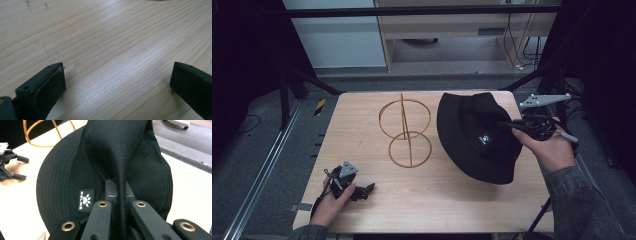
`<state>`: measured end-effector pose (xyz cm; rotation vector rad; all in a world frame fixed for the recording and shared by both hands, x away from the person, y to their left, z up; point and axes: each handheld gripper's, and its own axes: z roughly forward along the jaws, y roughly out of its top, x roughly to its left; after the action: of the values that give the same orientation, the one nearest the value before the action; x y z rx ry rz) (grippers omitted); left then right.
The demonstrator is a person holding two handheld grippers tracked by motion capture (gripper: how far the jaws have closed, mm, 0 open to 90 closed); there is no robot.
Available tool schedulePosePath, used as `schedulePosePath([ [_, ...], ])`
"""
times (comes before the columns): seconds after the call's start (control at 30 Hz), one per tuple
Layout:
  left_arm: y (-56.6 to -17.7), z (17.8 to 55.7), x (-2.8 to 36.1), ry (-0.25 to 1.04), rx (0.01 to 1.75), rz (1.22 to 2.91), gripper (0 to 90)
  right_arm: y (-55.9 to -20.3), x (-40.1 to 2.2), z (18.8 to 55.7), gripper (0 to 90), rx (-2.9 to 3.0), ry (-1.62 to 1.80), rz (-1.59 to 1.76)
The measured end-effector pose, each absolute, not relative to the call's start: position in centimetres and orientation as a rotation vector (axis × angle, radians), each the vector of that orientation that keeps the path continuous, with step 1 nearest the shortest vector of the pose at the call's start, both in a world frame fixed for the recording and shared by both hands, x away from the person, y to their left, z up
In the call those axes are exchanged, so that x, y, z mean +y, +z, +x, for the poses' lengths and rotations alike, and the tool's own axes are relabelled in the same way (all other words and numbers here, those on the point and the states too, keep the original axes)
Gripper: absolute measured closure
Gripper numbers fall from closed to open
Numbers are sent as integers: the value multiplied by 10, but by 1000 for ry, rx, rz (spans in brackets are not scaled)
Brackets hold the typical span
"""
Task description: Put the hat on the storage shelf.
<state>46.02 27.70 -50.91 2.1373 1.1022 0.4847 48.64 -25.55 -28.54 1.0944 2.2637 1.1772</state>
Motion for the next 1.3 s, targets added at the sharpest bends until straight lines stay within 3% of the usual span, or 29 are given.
schedulePosePath([
  [1.3, -509, 460, 277, 484, 1101, 2139, 0, -229, -253, 482, 890, 2115, 1233, 1034],
])
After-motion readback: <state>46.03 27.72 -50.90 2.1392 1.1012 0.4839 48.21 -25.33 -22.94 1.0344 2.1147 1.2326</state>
